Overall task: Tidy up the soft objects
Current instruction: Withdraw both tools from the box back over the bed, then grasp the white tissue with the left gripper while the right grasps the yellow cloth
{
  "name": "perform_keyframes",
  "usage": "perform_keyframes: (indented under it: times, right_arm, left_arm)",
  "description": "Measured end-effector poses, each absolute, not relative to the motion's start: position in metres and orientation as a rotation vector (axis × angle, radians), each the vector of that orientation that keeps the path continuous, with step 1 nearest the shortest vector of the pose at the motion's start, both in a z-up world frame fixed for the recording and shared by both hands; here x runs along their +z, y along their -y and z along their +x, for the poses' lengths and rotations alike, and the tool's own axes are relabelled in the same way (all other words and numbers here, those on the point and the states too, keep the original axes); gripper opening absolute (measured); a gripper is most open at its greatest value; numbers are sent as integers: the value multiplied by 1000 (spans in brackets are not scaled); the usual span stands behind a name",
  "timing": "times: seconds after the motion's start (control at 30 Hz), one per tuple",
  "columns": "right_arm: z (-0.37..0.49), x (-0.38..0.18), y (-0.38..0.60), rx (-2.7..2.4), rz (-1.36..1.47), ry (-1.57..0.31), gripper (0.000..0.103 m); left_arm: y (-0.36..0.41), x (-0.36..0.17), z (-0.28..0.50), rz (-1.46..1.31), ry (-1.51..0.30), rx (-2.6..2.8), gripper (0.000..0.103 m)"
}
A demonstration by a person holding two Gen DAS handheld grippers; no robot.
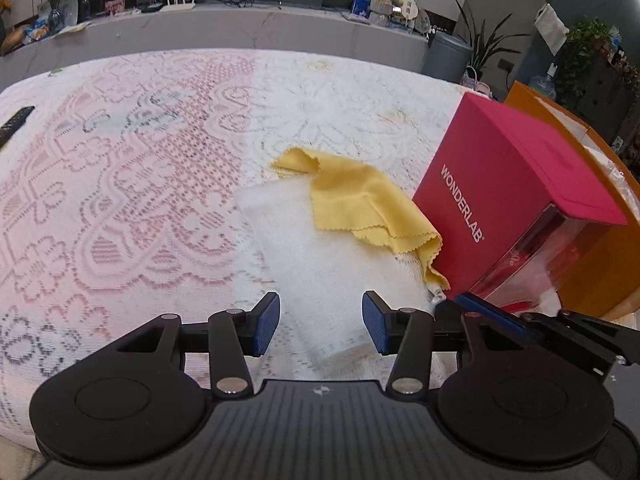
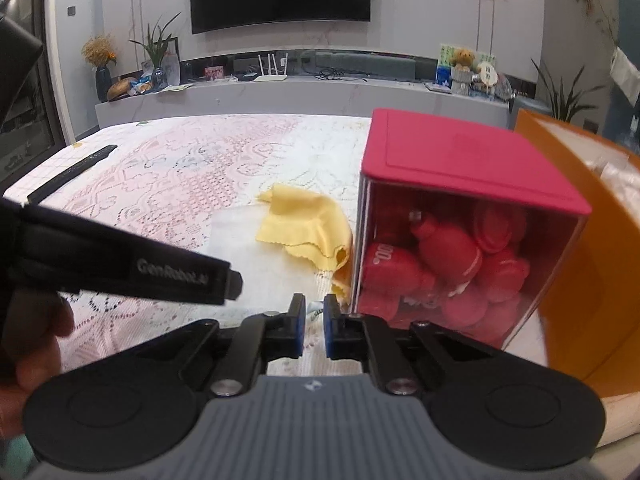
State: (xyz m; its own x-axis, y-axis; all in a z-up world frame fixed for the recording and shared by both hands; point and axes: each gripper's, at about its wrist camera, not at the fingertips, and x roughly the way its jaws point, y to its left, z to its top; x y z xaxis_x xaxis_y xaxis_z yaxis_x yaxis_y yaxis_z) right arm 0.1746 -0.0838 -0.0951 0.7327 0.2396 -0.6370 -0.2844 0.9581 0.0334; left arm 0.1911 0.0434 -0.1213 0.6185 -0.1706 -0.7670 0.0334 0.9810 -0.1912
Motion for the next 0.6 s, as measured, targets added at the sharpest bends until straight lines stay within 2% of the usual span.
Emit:
perform_keyframes:
  times: [0.33, 0.43, 0.5, 0.53, 0.6]
  right_arm:
    - [192, -112, 84, 285, -23, -751, 7]
    - [193, -116, 83, 292, -10, -764, 7]
    - [192, -116, 82, 295, -14, -763, 7]
    - [193, -116, 82, 295, -12, -763, 7]
    - [193, -116, 81, 295, -14, -762, 7]
  left_arm:
    - [-33, -127, 206, -240, -903, -138, 56]
    - [-29, -128, 207, -263, -894, -164, 51]
    - [-27, -128, 208, -278, -897, -192, 28]
    - [-26, -129, 209, -274, -904, -197, 27]
    - [-24, -130, 210, -251, -902, -183, 15]
